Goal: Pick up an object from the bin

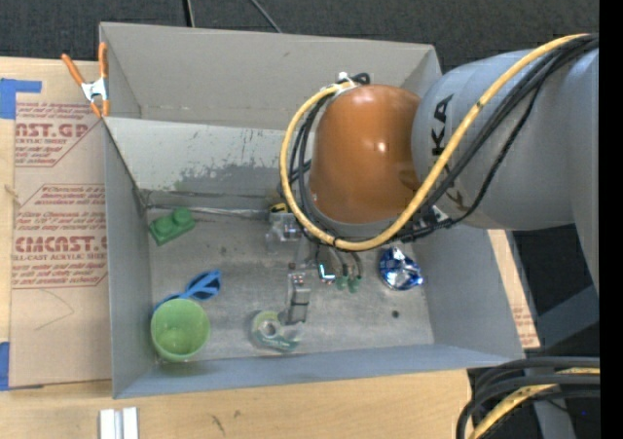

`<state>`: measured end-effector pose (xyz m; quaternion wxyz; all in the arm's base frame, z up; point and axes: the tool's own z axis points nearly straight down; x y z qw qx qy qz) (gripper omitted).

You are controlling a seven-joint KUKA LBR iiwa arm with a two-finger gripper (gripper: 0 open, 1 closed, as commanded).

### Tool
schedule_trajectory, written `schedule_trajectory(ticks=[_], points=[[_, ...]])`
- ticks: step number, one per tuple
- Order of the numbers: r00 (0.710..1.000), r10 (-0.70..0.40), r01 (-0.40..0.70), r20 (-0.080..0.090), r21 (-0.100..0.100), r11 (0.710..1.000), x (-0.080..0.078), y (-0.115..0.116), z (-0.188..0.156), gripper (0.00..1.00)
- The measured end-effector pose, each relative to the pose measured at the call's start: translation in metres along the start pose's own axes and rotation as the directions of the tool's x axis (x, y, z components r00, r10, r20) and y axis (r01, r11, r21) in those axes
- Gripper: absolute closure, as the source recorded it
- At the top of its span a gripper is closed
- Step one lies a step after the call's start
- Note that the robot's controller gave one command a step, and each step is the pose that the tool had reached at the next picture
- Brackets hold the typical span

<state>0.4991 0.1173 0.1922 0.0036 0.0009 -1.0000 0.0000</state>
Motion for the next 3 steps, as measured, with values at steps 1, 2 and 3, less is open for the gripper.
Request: schedule_trajectory(ticks=[1,2,3], points=[[0.963,-0.270,0.270,0.004,0.000,0.963,-0.036,0.077,0.125,0.00],[0.964,-0.267,0.267,0.007,0.000,0.964,-0.037,0.076,0.122,1.00],[0.957,-0.290,0.290,0.019,0.002,0.957,-0.036,0.064,-0.066,1.00]])
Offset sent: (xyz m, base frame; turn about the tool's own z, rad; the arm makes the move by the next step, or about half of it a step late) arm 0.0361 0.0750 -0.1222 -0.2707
